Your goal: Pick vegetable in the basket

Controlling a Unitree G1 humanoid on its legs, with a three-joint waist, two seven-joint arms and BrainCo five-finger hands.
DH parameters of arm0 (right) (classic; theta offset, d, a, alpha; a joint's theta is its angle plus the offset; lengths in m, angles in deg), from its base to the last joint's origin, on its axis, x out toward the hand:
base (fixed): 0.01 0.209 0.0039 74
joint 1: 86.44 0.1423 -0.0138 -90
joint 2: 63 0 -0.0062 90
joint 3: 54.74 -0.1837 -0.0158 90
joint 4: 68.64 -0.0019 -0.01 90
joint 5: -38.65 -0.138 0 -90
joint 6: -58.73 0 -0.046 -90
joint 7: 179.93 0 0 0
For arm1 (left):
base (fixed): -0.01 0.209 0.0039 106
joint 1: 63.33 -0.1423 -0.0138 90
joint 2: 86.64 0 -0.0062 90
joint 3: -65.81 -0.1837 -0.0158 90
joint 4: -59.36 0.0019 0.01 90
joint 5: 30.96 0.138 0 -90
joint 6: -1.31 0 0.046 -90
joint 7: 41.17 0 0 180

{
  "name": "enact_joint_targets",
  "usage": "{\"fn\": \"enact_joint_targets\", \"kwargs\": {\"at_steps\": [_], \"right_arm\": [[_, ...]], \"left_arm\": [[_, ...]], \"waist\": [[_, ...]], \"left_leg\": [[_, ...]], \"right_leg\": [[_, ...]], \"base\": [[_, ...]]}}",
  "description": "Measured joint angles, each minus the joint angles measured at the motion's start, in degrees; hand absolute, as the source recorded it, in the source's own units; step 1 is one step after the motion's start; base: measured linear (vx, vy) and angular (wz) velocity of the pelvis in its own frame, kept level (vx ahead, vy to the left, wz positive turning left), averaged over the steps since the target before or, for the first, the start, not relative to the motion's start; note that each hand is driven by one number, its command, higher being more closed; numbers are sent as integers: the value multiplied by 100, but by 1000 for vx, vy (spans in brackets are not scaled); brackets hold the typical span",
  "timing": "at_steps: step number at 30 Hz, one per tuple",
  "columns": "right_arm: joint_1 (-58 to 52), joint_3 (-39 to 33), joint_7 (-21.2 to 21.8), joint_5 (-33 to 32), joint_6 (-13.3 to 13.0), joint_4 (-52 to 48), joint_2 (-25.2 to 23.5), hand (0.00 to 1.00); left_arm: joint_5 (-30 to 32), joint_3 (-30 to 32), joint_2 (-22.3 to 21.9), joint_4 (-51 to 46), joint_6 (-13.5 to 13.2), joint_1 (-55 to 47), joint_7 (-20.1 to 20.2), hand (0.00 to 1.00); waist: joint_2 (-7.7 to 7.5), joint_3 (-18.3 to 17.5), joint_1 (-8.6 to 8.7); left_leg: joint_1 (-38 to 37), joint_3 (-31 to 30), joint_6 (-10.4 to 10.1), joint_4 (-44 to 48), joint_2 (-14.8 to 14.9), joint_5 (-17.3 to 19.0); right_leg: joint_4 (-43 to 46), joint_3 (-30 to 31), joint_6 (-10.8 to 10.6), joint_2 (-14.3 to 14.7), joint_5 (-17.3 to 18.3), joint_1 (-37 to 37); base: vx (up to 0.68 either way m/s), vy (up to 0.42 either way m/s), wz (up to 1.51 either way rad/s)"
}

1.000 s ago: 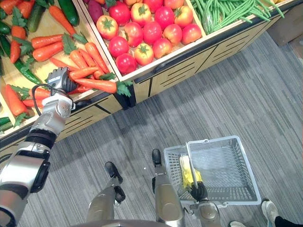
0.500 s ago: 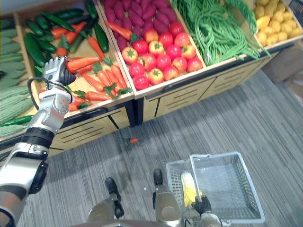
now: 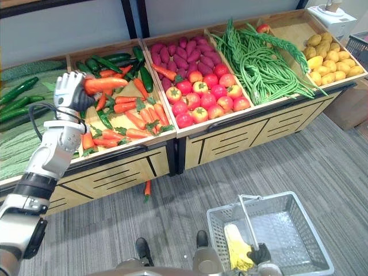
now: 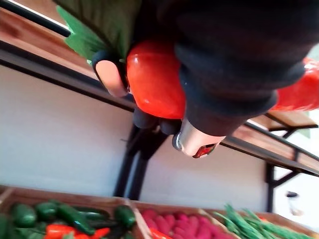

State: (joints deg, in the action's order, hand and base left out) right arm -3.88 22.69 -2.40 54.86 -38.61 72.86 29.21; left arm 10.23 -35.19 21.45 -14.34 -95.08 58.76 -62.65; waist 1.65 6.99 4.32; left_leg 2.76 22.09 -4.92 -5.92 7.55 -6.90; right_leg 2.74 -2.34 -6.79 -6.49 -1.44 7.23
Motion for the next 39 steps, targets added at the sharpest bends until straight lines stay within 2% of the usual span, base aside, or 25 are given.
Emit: {"fn": "enact_joint_targets", "kwargs": {"at_steps": [2, 5, 9, 14, 19, 23, 33, 39], "right_arm": [[293, 12, 92, 198, 60, -219, 451, 100], [563, 115, 237, 194, 68, -581, 814, 100], [843, 891, 582, 194, -107, -1515, 1316, 100], [1135, 1649, 916, 182, -195, -2040, 1823, 100], [1233, 2121, 1135, 59, -195, -2553, 2084, 100], [1343, 2624, 1287, -88, -207, -3056, 2337, 100], [1998, 3473, 1456, -277, -357, -3554, 2466, 100], [2097, 3579, 1561, -526, -466, -3858, 2874, 100]], "left_arm": [[-8, -250, 0, -341, -239, -198, 164, 100], [-14, -541, -9, -632, -426, -353, 280, 100], [-46, -1079, -13, -1012, -777, -513, 538, 100], [-281, -1659, -31, -1359, -1112, -544, 819, 100], [-515, -2186, -85, -1565, -1270, -544, 999, 100], [-727, -2604, -299, -1595, -1429, -545, 1174, 100], [-958, -3374, -250, -1785, -1618, -542, 1569, 100], [-970, -3753, -237, -1859, -1705, -539, 1797, 100]], "waist": [[5, -52, -34], [3, -54, -38], [-9, -172, -88], [-56, -322, -154], [-158, -428, -164], [-167, -542, -142], [-189, -600, -153], [-159, -687, -141]], "left_leg": [[-47, 139, 16, -1, -39, 5], [-176, 329, 54, -4, -52, 36], [-461, 799, 25, -5, -11, 148], [-705, 1261, -16, -5, -15, 294], [-903, 1650, -51, -4, -16, 388], [-1009, 1895, -91, -3, -13, 479], [-1327, 2467, -249, 37, 11, 645], [-1404, 2810, -348, 40, 42, 763]], "right_leg": [[-96, 160, -31, -26, -102, -3], [-106, 347, -44, -23, -151, -28], [-110, 812, -87, 53, -194, -43], [-115, 1208, -163, 93, -214, -47], [-96, 1473, -182, 126, -225, -51], [-97, 1660, -185, 174, -223, -47], [-55, 2139, -149, 355, -249, -34], [-43, 2448, -149, 492, -249, 47]], "base": [[39, 21, -28], [27, 12, -38], [18, -6, -54], [15, 1, -43], [29, 0, -36], [28, -7, -30], [34, -10, -26], [27, -11, -33]]}}
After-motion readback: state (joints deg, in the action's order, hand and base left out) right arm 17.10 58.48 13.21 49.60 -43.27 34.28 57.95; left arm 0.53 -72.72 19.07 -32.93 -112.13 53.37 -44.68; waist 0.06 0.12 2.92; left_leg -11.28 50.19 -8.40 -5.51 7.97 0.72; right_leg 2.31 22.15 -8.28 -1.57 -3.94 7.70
